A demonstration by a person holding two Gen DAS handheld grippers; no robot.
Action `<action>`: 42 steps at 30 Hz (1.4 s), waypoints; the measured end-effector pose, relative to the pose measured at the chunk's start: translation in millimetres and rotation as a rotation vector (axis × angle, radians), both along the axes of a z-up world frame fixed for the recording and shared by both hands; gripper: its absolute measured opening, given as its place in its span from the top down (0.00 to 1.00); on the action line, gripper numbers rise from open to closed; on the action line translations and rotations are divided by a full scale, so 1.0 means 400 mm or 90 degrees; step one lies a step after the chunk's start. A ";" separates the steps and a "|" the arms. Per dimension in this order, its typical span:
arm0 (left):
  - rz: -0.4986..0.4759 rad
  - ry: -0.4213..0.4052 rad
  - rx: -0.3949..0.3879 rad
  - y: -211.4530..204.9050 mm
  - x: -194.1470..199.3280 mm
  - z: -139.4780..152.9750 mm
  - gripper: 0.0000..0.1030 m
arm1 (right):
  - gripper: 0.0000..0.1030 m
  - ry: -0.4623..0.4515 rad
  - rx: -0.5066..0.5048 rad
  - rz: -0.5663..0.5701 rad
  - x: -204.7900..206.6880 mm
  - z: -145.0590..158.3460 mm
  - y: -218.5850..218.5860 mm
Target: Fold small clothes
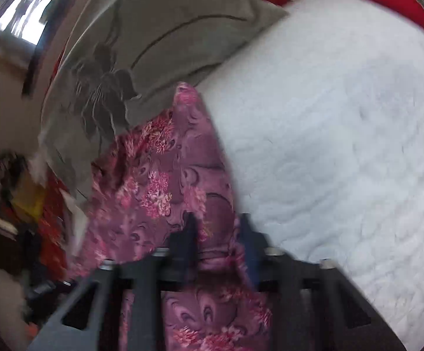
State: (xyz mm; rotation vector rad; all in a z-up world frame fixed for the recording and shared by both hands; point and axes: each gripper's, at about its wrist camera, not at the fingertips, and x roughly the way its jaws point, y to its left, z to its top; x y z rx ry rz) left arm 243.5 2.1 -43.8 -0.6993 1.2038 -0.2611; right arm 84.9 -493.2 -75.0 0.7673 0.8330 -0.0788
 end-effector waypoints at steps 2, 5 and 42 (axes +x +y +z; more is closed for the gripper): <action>-0.016 -0.007 0.016 -0.007 -0.004 0.002 0.95 | 0.89 -0.036 -0.034 -0.008 -0.015 0.033 0.002; -0.041 0.005 0.037 -0.020 -0.009 -0.018 0.89 | 0.97 -0.046 -0.045 -0.055 -0.042 0.034 -0.029; 0.330 0.015 0.050 0.763 -0.062 -0.019 0.43 | 0.41 -0.102 -0.377 0.272 0.134 -0.004 0.742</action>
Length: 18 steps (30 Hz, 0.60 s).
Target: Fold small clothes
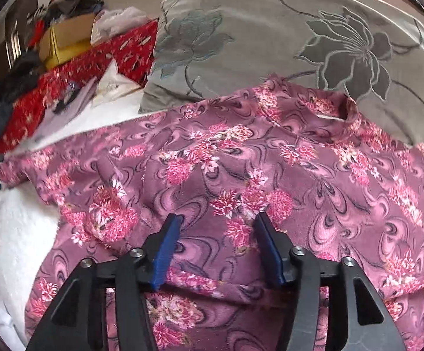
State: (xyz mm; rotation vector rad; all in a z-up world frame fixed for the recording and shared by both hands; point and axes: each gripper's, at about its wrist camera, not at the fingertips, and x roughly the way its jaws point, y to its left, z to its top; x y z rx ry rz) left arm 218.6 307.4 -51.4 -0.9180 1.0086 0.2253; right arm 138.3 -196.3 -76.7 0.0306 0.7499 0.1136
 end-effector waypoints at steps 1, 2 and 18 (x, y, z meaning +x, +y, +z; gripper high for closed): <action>0.014 0.010 -0.006 0.025 0.003 -0.018 0.43 | 0.40 -0.001 0.000 0.003 0.000 -0.001 0.002; 0.023 0.018 -0.015 0.039 0.008 -0.037 0.43 | 0.40 -0.003 0.002 0.004 0.000 -0.002 0.002; 0.020 -0.088 -0.018 0.038 0.092 -0.005 0.94 | 0.37 -0.009 0.018 0.009 -0.004 -0.004 -0.005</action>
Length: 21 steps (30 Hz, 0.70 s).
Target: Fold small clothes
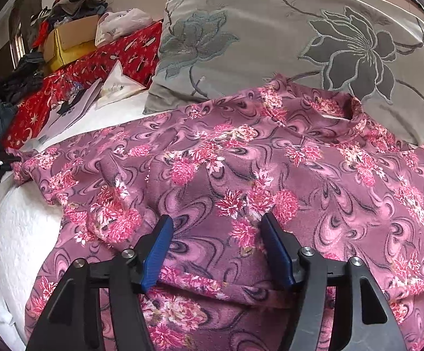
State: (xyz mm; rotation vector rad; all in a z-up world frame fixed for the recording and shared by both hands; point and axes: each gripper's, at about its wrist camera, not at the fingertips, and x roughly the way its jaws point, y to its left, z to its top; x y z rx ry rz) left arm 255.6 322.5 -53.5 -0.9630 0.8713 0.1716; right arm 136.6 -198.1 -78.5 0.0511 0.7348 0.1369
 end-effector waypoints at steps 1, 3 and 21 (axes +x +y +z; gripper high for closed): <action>-0.010 -0.010 0.009 -0.013 0.004 0.022 0.94 | 0.37 0.000 -0.001 0.000 0.000 0.000 0.001; -0.033 -0.030 0.020 -0.042 0.001 0.067 0.94 | 0.37 0.001 -0.003 0.000 0.001 0.002 0.001; -0.227 -0.121 0.066 -0.444 -0.031 0.286 0.94 | 0.35 0.058 -0.030 -0.134 -0.014 0.077 -0.239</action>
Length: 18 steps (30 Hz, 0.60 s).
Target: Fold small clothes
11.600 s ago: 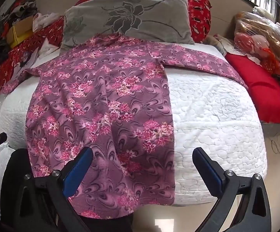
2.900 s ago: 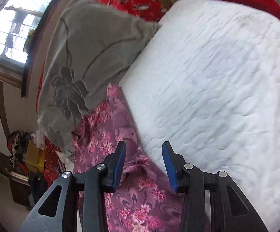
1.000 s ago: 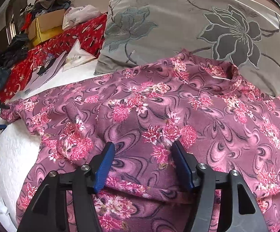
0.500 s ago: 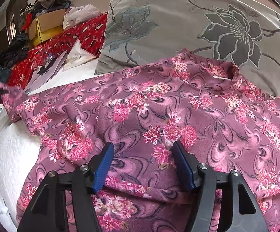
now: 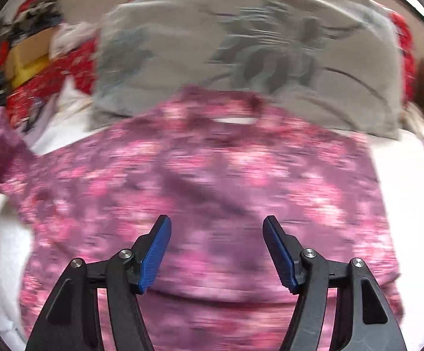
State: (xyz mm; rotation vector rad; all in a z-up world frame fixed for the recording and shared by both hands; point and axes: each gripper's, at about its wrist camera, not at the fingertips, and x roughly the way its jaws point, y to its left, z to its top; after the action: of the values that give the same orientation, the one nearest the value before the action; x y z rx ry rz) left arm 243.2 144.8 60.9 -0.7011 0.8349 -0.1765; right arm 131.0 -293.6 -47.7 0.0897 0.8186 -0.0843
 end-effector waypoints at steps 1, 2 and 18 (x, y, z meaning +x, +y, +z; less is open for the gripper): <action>-0.009 0.001 -0.001 -0.025 -0.002 0.002 0.94 | 0.35 0.005 -0.006 -0.015 -0.003 -0.002 -0.027; -0.017 0.001 -0.001 -0.045 -0.004 0.004 0.94 | 0.35 0.013 -0.011 -0.030 -0.006 -0.008 -0.056; -0.163 0.047 0.021 -0.465 0.012 -0.063 0.94 | 0.13 -0.015 0.007 -0.060 -0.076 -0.100 -0.190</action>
State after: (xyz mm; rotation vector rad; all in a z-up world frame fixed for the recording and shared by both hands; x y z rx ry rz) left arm 248.1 -41.1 35.6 -0.5704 0.9957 -0.3680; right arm 100.7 -369.6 -87.6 0.1403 0.7907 -0.1673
